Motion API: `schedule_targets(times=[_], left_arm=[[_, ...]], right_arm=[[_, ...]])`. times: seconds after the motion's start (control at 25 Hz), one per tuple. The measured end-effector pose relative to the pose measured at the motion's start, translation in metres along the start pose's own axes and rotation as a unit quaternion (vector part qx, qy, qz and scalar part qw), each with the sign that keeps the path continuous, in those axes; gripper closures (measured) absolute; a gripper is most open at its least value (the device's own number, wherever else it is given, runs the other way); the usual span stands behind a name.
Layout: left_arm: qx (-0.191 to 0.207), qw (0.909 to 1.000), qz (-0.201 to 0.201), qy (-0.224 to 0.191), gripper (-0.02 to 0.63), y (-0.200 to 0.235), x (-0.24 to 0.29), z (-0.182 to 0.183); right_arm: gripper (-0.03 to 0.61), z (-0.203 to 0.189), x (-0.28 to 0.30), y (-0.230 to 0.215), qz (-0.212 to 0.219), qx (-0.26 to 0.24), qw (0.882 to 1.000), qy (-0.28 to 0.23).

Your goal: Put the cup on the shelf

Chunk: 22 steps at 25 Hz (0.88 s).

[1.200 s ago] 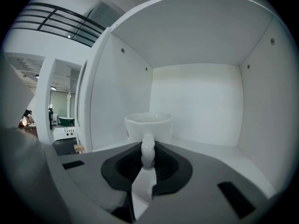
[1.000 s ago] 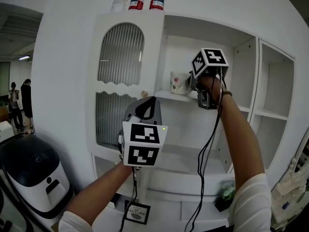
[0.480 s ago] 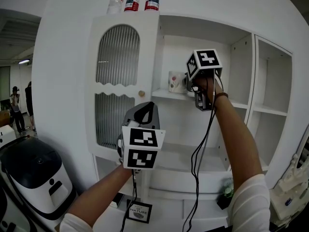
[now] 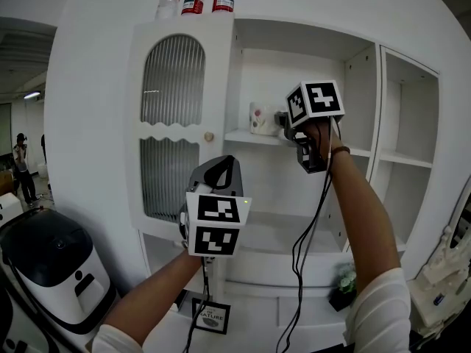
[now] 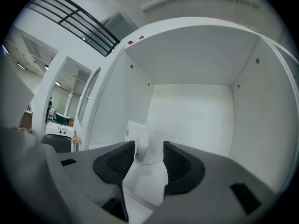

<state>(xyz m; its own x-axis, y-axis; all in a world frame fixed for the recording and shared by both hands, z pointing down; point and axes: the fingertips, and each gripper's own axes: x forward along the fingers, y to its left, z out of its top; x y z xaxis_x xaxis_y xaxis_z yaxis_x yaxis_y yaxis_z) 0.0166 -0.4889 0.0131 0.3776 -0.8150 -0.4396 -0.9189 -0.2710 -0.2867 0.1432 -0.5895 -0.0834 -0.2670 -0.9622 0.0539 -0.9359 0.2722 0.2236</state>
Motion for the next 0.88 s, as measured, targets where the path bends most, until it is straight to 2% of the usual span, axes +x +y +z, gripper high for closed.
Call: schedule_targets(times=[0.28,0.48,0.76,0.88], left_arm=[[-0.007,0.9999,-0.008,0.008,0.606,-0.015,-0.006,-0.009],[-0.017,0.9997,-0.008,0.013,0.606,-0.018,-0.009,-0.016],[-0.041,0.9990,-0.012,0.011,0.606,-0.028,-0.022,-0.024],[-0.057,0.9983,-0.016,0.006,0.606,-0.029,-0.027,-0.025]], right_arm=[[0.344,-0.009,-0.016,-0.007,0.008,0.009,1.000,-0.025],[0.344,-0.008,-0.036,-0.014,-0.002,0.002,0.998,-0.071],[0.345,-0.017,-0.071,-0.015,-0.004,0.033,0.988,-0.148],[0.345,-0.022,-0.085,-0.017,-0.018,0.043,0.982,-0.181]])
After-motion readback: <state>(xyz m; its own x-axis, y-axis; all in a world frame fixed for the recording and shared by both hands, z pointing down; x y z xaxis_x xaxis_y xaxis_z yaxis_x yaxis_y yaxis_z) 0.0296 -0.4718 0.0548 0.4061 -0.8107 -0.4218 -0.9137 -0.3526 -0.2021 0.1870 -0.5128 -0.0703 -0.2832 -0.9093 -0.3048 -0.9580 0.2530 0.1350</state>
